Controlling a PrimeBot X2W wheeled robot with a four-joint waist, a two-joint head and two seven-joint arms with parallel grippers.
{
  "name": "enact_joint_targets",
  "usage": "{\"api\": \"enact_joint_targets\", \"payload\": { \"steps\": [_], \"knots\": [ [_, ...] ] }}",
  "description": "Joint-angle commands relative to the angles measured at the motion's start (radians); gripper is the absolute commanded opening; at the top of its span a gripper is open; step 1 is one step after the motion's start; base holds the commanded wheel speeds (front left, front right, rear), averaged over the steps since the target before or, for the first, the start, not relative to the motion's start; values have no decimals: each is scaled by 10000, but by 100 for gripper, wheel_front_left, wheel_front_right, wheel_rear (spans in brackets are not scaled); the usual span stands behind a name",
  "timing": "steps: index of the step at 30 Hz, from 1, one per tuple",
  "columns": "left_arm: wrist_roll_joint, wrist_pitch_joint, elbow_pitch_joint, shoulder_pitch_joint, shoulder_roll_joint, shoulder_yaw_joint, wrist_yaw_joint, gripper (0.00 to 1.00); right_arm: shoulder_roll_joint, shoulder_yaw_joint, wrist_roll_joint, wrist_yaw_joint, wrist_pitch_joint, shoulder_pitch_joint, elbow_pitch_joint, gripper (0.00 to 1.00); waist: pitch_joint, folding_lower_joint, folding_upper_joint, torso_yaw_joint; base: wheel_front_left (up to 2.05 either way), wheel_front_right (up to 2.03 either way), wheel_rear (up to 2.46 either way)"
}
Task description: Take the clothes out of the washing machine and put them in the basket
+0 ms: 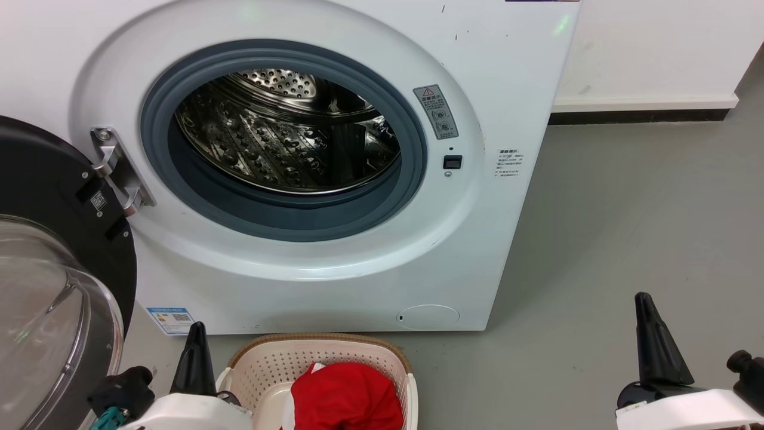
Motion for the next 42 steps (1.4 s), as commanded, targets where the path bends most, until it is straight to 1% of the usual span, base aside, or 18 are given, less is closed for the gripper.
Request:
{"api": "enact_joint_targets", "payload": {
  "steps": [1, 20, 42],
  "knots": [
    [-417, 82, -86, -278, 7, 54, -80, 0, -104, 7, 467, -2, 53, -328, -42, 0, 0, 0, -1, 4, 0, 0, 0],
    [-3437, 795, 242, -654, 5, 248, -450, 0, -206, -27, 3518, -3, 676, -782, 573, 0, -2, 0, -1, 56, 0, 0, 0],
    [-6258, 1468, 565, -1008, 2, 439, -800, 0, -243, -143, 6314, -4, 1323, -1233, 1158, 0, -4, 0, -1, 115, 0, 0, 0]
  ]
}}
